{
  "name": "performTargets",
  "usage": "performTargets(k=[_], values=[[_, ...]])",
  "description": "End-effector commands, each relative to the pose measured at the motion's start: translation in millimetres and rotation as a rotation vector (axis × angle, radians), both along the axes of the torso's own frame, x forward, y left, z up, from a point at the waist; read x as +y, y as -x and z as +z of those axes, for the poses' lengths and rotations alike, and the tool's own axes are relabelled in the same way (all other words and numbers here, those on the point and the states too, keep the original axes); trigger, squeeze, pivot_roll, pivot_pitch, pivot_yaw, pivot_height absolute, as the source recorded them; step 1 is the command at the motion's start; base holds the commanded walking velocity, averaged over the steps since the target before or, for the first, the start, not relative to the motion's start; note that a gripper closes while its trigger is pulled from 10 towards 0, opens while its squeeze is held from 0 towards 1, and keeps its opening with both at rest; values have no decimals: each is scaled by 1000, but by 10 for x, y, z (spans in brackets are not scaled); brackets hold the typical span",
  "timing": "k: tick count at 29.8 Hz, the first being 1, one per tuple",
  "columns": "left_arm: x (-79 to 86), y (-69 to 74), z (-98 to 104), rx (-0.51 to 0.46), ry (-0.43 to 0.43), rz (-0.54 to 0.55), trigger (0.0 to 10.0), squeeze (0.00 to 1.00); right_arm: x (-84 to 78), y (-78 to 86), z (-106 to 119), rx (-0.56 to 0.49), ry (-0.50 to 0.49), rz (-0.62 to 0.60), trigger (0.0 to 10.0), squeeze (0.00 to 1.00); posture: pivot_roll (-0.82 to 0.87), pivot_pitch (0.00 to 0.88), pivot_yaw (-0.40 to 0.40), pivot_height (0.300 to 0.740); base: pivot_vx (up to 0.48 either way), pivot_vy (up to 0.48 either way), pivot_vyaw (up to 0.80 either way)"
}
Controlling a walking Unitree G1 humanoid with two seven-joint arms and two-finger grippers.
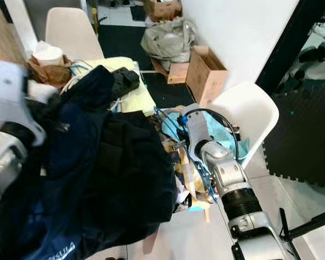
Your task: Hang hanger
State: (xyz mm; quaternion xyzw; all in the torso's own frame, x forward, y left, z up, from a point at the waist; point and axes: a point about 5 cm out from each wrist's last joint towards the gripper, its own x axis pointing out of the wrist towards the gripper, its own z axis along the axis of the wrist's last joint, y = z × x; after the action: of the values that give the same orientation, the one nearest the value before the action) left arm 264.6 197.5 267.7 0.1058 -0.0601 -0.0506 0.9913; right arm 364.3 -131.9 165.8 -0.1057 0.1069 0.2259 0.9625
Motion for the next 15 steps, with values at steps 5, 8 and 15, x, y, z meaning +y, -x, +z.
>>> performTargets(k=[5,8,15], values=[[358,186,-68,181,-200,7,10000,1000,-77,-19,-63,29,58,-37,10000,0,68,142,-106,740,0,0,0],[644,292,-52,269,-297,99,10000,1000,-130,-36,-61,30,60,-71,10000,0,71,147,-103,740,0,0,0],[911,444,183,252,-374,215,10000,1000,-183,-85,20,-14,9,-135,10000,0,79,147,-111,740,0,0,0]])
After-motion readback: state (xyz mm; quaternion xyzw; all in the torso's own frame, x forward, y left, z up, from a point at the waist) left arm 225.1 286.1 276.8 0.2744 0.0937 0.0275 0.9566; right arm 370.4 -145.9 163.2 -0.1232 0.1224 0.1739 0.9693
